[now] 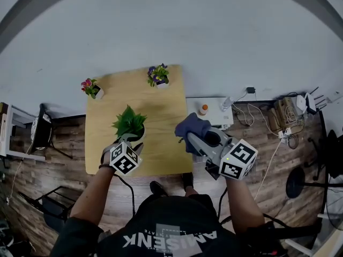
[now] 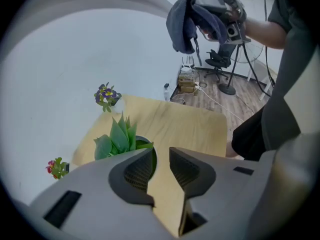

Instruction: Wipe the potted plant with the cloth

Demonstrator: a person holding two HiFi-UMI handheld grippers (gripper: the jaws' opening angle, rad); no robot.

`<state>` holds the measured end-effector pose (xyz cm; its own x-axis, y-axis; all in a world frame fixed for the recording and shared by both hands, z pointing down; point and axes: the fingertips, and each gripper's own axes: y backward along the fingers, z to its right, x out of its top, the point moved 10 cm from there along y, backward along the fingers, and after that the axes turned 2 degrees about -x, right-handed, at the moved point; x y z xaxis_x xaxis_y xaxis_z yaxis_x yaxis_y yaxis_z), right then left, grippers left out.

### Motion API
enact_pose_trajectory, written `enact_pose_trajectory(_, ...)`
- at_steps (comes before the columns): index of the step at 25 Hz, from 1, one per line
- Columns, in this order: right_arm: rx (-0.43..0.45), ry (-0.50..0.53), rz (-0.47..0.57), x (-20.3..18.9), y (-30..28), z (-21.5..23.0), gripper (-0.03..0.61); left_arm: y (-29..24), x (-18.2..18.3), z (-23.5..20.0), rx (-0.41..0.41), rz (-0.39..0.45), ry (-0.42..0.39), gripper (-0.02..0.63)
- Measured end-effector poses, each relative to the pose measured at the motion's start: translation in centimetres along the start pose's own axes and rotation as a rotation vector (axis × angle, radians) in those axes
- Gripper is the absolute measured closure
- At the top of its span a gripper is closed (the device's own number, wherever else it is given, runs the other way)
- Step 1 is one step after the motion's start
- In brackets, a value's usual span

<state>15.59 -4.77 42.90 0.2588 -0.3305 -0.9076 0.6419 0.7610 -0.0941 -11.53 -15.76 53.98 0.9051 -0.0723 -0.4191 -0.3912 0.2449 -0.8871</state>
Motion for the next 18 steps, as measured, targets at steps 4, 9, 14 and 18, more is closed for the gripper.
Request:
enact_pose_trajectory(4, 0.054, 0.043, 0.012, 1.4, -0.9, -0.6, 0.528, 3.3, 0.5, 0.9, 0.017, 0.153, 0.156, 0.508)
enact_pose_trajectory(9, 0.129, 0.101, 0.009, 3.5, -3.4, -0.9, 0.528, 7.7, 0.5, 0.4, 0.095, 0.413, 0.376, 0.508)
enact_pose_trajectory(14, 0.181, 0.149, 0.009, 5.4, -4.8, -2.0, 0.528, 13.5, 0.3, 1.2, 0.206, 0.605, 0.467, 0.522)
enact_pose_trajectory(18, 0.243, 0.191, 0.008, 7.1, -6.5, -3.0, 0.528, 17.9, -0.7, 2.0, 0.317, 0.709, 0.523, 0.528)
